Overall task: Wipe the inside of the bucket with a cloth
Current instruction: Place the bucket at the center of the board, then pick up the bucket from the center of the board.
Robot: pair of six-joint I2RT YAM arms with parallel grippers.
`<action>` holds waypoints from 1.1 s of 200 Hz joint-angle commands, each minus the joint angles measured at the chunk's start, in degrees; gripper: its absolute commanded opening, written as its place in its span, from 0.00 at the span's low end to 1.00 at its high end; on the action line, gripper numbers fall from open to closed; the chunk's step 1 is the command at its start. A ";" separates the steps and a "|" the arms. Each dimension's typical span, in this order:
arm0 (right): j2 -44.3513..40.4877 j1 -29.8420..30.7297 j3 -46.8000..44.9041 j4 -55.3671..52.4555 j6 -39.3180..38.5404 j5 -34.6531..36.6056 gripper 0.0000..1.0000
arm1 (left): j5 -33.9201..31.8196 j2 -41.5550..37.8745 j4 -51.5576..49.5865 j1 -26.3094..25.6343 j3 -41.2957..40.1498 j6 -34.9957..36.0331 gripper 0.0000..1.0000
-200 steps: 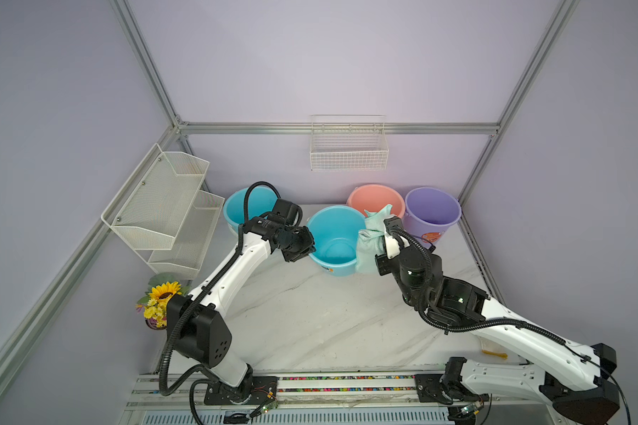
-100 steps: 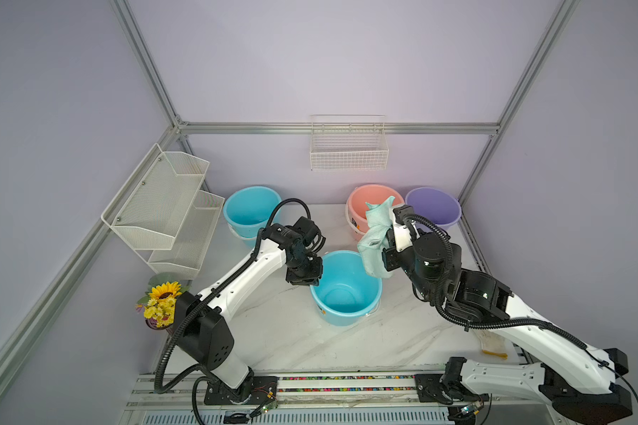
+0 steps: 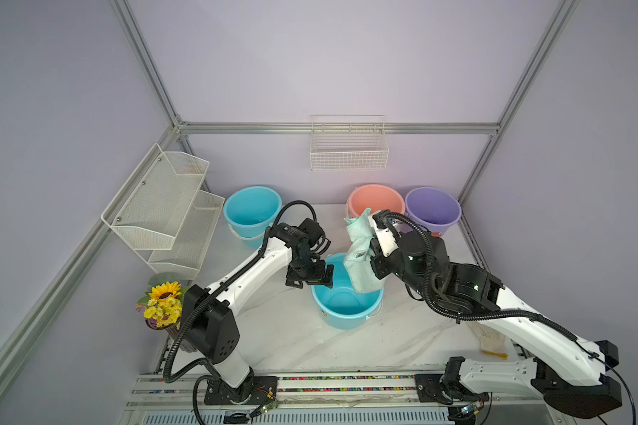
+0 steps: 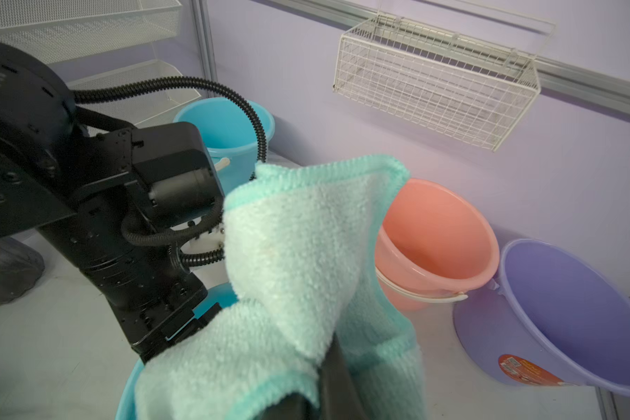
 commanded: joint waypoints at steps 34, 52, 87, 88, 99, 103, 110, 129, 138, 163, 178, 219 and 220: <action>1.70 -0.02 -4.09 1.75 2.26 -8.31 0.00 | 1.44 -3.01 4.95 -0.16 -2.58 1.92 1.00; 2.53 -0.02 -4.77 1.67 2.20 -8.03 0.00 | 2.17 -3.47 5.93 -0.20 -3.46 2.40 1.00; 3.04 -0.02 -6.33 1.49 2.02 -6.39 0.00 | -0.44 -5.42 6.70 0.01 -4.09 1.46 0.80; 3.07 -0.02 -6.43 1.53 2.03 -6.37 0.00 | -0.49 -5.43 6.66 0.06 -4.09 1.41 0.79; 3.14 -0.02 -7.09 1.49 1.93 -5.86 0.00 | -0.76 -5.70 6.66 0.06 -3.97 1.02 0.67; 3.13 -0.02 -7.29 1.66 1.67 -5.87 0.00 | -0.75 -5.85 6.65 0.02 -3.95 0.88 0.63; 3.21 -0.02 -7.66 1.77 0.81 -6.64 0.00 | -0.77 -5.96 6.70 0.02 -3.86 0.83 0.55; 4.28 -0.10 -8.45 2.43 -0.08 -7.85 0.00 | -0.76 -6.34 7.25 0.02 -4.17 0.48 0.32; 5.19 -0.11 -8.72 2.45 -0.33 -8.83 0.00 | -0.40 -6.52 7.49 -0.03 -4.27 0.48 0.23; 7.93 -0.45 -9.76 3.59 -0.55 -11.85 0.00 | 0.00 -6.81 8.59 0.02 -5.00 0.22 0.00; 9.51 -1.13 -10.42 4.36 -0.64 -13.55 0.00 | -0.05 -7.34 9.34 0.06 -5.55 -0.05 0.00; 12.48 -3.12 -16.25 10.27 -2.41 -17.65 0.00 | -0.93 -9.78 12.51 -0.07 -6.71 -0.21 0.00; 12.49 -3.20 -16.40 10.36 -2.47 -17.85 0.00 | -0.99 -9.85 12.55 -0.03 -6.72 -0.26 0.00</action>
